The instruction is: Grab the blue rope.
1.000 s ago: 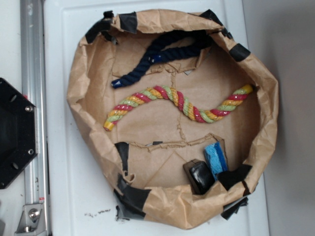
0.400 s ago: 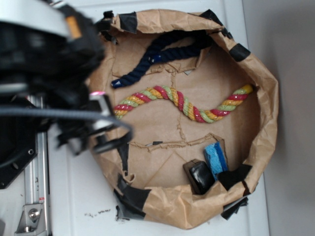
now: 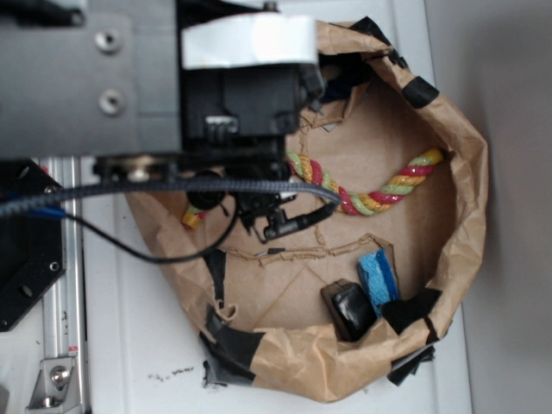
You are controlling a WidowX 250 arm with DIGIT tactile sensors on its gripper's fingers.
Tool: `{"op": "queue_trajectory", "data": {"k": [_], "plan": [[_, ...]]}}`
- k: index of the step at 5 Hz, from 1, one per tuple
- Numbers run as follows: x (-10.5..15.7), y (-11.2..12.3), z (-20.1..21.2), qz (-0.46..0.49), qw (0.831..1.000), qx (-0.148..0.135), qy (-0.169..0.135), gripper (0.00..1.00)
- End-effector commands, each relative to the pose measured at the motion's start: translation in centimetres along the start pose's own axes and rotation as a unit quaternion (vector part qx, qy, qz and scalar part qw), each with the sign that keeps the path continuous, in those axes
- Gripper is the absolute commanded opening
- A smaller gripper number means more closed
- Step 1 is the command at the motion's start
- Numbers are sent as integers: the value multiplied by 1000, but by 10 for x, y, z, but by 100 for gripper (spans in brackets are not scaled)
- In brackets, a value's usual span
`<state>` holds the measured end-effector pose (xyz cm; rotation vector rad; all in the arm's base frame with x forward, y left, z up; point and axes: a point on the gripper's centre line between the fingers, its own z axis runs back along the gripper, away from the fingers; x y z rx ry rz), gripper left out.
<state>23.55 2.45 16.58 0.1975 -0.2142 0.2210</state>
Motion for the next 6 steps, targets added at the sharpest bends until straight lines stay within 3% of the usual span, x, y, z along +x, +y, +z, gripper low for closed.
{"op": "queue_trajectory", "data": {"k": [1,2,3,4,5,6], "plan": [[9,12,11,23,999,3,-22,100],[29,2,-9,96,986,31,-136,100],[50,-5,-46,150,975,6,-163,100],[52,-19,-70,168,970,6,-175,100],[55,-13,-87,229,962,-14,-146,100],[53,2,-96,278,954,-14,-112,100]]}}
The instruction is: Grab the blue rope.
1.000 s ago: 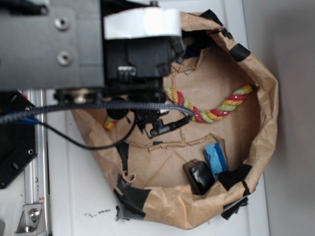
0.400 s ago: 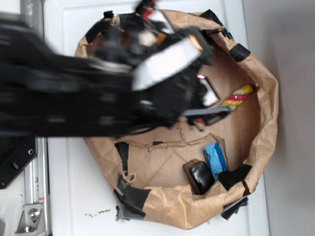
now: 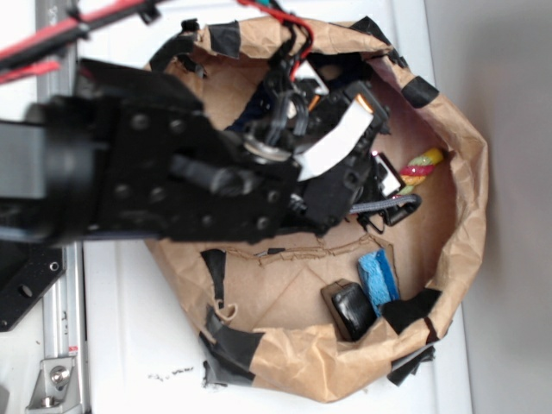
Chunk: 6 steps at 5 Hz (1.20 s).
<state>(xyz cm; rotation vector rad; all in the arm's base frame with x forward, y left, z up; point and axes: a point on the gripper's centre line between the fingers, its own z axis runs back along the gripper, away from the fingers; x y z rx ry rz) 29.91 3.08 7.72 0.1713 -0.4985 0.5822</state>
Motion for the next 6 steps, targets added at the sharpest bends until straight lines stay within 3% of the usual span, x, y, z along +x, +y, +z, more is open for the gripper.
{"op": "queue_trajectory", "data": {"k": [1,4,5,6], "plan": [[27,40,-1,92,996,7,16,100],[27,30,-6,32,999,9,25,100],[10,35,-3,20,999,14,46,100],[-6,34,-3,6,996,0,89,100]]}}
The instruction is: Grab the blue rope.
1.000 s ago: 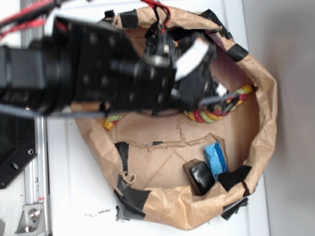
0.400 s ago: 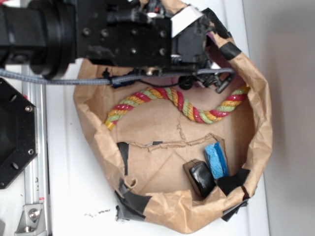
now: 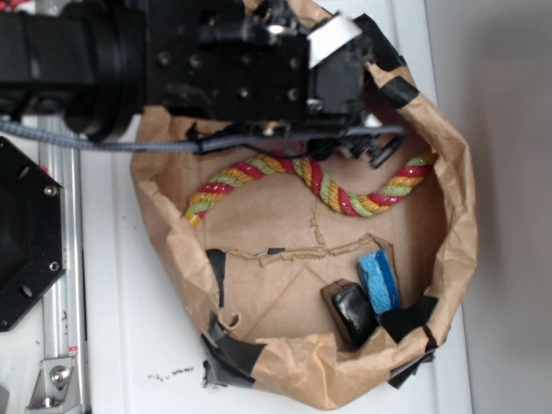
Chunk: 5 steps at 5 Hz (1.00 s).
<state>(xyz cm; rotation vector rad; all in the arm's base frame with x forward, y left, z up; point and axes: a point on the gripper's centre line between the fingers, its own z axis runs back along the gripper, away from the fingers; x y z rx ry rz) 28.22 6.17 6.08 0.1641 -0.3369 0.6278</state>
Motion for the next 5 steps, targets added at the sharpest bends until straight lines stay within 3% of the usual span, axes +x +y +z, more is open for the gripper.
{"op": "queue_trajectory", "data": {"k": [1,2,5], "plan": [[-27,2,12,-25,998,-32,50,100],[-34,16,19,-25,997,-36,59,100],[15,44,44,-17,999,-23,23,100]]}}
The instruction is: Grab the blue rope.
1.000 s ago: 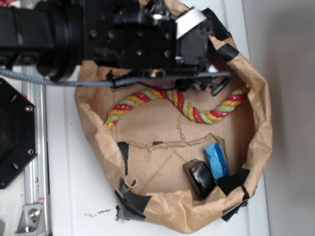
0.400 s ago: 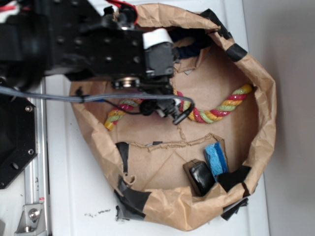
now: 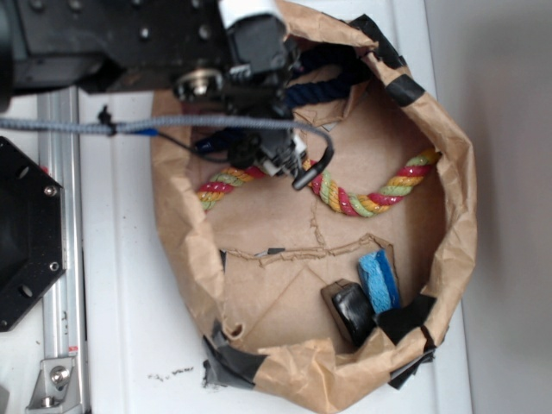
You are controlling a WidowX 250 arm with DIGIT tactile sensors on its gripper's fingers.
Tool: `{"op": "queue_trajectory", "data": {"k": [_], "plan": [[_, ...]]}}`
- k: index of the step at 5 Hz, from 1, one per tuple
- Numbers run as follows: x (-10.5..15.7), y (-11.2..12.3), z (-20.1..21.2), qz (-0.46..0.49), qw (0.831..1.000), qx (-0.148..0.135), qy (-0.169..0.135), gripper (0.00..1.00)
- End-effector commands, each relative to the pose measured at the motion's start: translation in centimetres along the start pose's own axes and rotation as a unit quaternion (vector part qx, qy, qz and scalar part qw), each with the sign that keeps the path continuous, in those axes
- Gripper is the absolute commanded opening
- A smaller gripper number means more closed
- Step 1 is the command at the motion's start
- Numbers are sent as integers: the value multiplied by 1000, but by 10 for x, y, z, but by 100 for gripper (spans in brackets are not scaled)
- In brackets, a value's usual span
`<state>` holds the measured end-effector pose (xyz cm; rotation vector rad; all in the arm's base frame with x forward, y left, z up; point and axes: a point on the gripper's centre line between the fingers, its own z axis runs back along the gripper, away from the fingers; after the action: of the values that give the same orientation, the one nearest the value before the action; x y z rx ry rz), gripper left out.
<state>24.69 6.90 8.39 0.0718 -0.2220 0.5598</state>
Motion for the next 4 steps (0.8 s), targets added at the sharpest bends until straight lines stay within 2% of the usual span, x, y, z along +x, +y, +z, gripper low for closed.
{"op": "queue_trajectory", "data": {"k": [1,2,3,4], "plan": [[37,21,22,22,998,13,-54,100],[46,23,25,19,998,18,-65,100],[43,14,26,-15,998,20,-57,100],[43,14,26,-15,998,20,-57,100]]}}
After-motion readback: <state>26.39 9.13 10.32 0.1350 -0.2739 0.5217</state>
